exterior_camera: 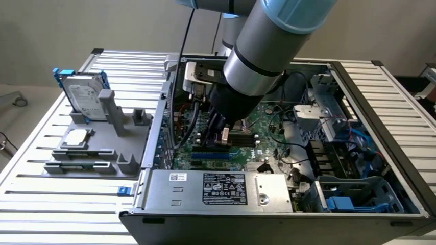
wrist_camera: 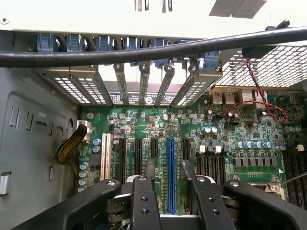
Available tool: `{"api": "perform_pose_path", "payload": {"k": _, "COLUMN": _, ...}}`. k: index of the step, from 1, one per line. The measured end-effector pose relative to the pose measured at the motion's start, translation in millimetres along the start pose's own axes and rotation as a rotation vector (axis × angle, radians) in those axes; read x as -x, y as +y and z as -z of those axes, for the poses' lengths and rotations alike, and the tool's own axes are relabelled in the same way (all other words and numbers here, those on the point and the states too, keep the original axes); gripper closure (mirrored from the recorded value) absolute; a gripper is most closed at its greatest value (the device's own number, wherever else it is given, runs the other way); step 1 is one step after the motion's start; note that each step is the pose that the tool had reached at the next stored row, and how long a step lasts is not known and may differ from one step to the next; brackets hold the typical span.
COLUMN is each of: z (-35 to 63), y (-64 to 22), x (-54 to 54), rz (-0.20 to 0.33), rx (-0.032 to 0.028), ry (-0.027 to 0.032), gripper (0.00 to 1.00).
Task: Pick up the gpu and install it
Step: 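Insert the gpu into the slot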
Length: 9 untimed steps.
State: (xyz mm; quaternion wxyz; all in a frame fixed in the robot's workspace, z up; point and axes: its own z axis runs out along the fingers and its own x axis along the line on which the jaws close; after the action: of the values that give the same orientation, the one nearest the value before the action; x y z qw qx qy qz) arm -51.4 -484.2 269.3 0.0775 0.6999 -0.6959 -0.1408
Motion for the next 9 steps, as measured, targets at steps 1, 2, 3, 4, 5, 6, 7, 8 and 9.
{"api": "perform_pose_path", "payload": {"k": 1, "z": 0.0, "y": 0.0, "x": 0.0, "rz": 0.000, "rx": 0.0000, "ry": 0.0000, "gripper": 0.65}}
{"api": "perform_pose_path", "payload": {"k": 2, "z": 0.0, "y": 0.0, "x": 0.0, "rz": 0.000, "rx": 0.0000, "ry": 0.0000, "gripper": 0.65}}
{"api": "perform_pose_path", "payload": {"k": 3, "z": 0.0, "y": 0.0, "x": 0.0, "rz": 0.000, "rx": 0.0000, "ry": 0.0000, "gripper": 0.65}}
{"api": "perform_pose_path", "payload": {"k": 4, "z": 0.0, "y": 0.0, "x": 0.0, "rz": 0.000, "rx": 0.0000, "ry": 0.0000, "gripper": 0.65}}
{"api": "perform_pose_path", "payload": {"k": 5, "z": 0.0, "y": 0.0, "x": 0.0, "rz": 0.000, "rx": 0.0000, "ry": 0.0000, "gripper": 0.65}}
{"api": "perform_pose_path", "payload": {"k": 6, "z": 0.0, "y": 0.0, "x": 0.0, "rz": 0.000, "rx": 0.0000, "ry": 0.0000, "gripper": 0.65}}
{"api": "perform_pose_path", "payload": {"k": 7, "z": 0.0, "y": 0.0, "x": 0.0, "rz": 0.000, "rx": 0.0000, "ry": 0.0000, "gripper": 0.65}}
{"api": "perform_pose_path", "payload": {"k": 8, "z": 0.0, "y": 0.0, "x": 0.0, "rz": 0.000, "rx": 0.0000, "ry": 0.0000, "gripper": 0.65}}
{"api": "perform_pose_path", "payload": {"k": 9, "z": 0.0, "y": 0.0, "x": 0.0, "rz": 0.000, "rx": 0.0000, "ry": 0.0000, "gripper": 0.65}}
